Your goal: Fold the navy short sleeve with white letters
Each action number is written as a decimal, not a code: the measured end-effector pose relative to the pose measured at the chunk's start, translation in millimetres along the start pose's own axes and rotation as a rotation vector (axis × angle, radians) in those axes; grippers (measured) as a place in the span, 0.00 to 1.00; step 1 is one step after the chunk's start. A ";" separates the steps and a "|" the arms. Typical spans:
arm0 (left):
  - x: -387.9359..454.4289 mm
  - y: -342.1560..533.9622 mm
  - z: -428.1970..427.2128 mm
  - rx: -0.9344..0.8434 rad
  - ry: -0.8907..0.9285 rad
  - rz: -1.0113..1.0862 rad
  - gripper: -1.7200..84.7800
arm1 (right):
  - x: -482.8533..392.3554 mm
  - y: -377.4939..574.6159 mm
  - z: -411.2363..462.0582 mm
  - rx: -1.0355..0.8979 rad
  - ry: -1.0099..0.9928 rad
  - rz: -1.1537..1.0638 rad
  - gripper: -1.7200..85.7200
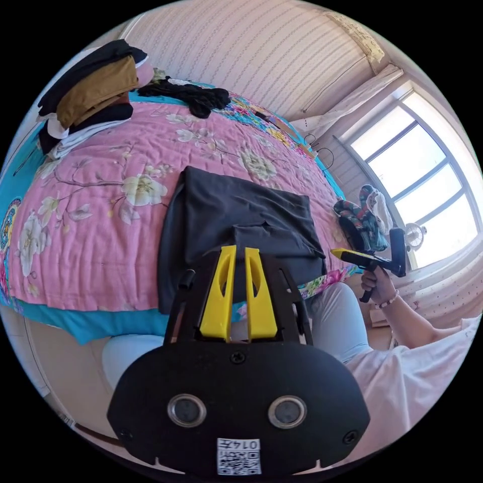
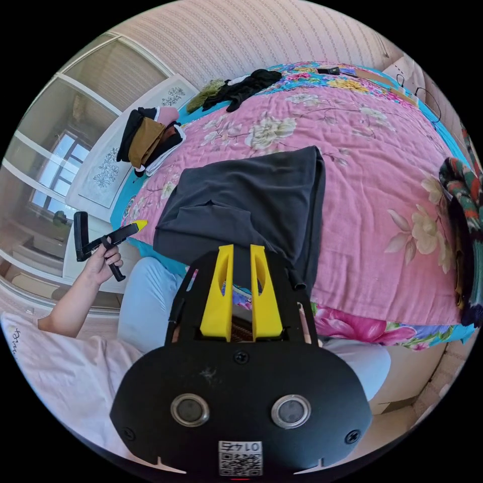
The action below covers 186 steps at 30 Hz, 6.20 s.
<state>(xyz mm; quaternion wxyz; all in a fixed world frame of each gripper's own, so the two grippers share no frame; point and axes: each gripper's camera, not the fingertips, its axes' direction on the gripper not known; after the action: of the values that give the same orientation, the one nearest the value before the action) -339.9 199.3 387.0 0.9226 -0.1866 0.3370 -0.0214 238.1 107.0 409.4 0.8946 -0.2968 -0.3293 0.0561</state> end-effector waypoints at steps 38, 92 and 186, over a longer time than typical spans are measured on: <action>-4.8 22.9 48.6 -0.144 0.035 -0.039 0.01 | -37.7 -16.3 86.5 -0.194 -0.052 0.020 0.04; 38.0 85.3 93.4 -0.159 -0.004 0.111 0.01 | -166.7 -19.2 64.3 -0.070 0.278 -0.209 0.01; 147.5 109.8 76.7 0.164 0.050 0.243 0.01 | -41.9 -262.4 31.7 0.000 -0.217 -0.063 0.04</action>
<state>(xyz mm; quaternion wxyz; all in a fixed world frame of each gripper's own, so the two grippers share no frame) -187.2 302.3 311.0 0.9218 -0.0681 0.3771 0.0584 160.8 -104.2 554.3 0.8550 -0.2786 -0.4333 0.0597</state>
